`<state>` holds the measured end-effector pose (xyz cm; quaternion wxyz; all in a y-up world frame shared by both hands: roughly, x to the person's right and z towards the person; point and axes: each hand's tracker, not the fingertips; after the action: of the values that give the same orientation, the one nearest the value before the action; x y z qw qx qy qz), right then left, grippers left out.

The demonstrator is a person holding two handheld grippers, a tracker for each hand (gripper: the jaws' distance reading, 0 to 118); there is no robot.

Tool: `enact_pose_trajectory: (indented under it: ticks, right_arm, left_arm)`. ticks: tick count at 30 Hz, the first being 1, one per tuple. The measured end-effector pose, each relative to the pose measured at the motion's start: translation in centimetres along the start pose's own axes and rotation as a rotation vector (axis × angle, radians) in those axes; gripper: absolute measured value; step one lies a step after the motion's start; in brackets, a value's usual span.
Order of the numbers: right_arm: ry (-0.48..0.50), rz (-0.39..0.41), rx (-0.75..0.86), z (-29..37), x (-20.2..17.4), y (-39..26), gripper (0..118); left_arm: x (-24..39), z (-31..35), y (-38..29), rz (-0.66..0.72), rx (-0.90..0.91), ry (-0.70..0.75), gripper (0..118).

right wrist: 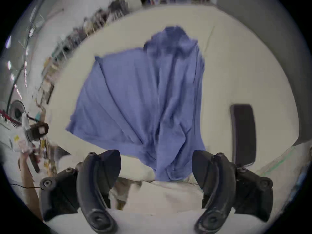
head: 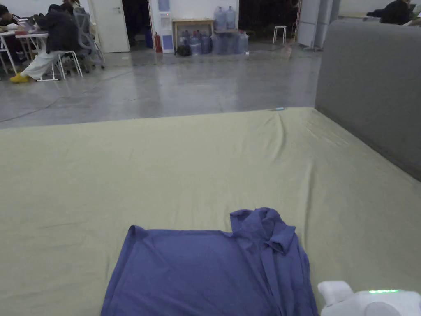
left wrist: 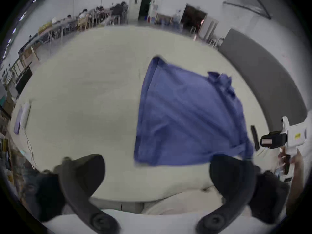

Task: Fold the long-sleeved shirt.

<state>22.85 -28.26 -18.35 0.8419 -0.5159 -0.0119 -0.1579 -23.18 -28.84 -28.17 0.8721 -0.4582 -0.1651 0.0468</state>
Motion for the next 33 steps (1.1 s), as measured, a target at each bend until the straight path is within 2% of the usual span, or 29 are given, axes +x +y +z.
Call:
enact_pose_trajectory:
  ticks: [1,4,5,6,7,8,10,12,14,16,19,23,33]
  right_arm:
    - [0.018,-0.020,0.019,0.9,-0.3,-0.3,88]
    - [0.085,-0.084,-0.021,1.1,-0.4,-2.4,87]
    - [0.083,-0.087,-0.050,0.4,-0.6,-3.2,81]
    - [0.080,-0.081,-0.072,-0.2,-0.9,-4.1,61]
    - [0.065,-0.057,-0.086,-0.8,-1.3,-4.9,24]
    - [0.044,-0.016,-0.087,-1.3,-1.8,-5.8,0]
    - [0.005,-0.019,-0.093,-2.7,-2.4,-6.9,0]
    - [0.052,-0.006,-0.133,-3.5,-2.6,-7.0,0]
    - [0.054,-0.013,-0.121,-3.6,-2.7,-6.1,0]
    - [0.041,0.013,-0.105,-3.7,-2.8,-5.3,0]
    - [0.002,0.032,-0.075,-3.6,-2.6,-3.6,0]
    - [0.002,0.018,-0.076,-4.1,-2.3,-2.8,0]
    - [0.007,0.002,-0.103,-5.8,-1.6,-0.8,0]
  left_arm:
    - [0.7,1.4,0.2,0.000,0.093,-0.023,115]
    - [5.1,1.7,-0.5,-0.083,0.029,-0.016,115]
    - [6.0,1.3,-1.0,-0.109,-0.009,-0.001,111]
    - [6.9,0.8,-1.7,-0.131,-0.045,0.013,99]
    - [6.2,-0.5,-2.0,-0.140,-0.065,0.017,65]
    - [6.5,-1.0,-2.5,-0.142,-0.078,0.005,0]
    - [7.0,-2.4,-3.1,-0.115,-0.105,0.009,0]
    - [5.7,-4.2,-2.8,-0.083,-0.132,-0.027,0]
    - [5.5,-4.8,-2.1,-0.066,-0.111,-0.022,0]
    - [7.3,-4.0,-0.8,-0.105,-0.087,0.006,0]
    - [7.2,-4.8,0.9,-0.093,-0.066,0.006,0]
    - [7.3,-6.3,1.7,-0.053,-0.070,-0.012,0]
    - [8.1,-7.4,0.8,-0.075,-0.104,-0.007,0]
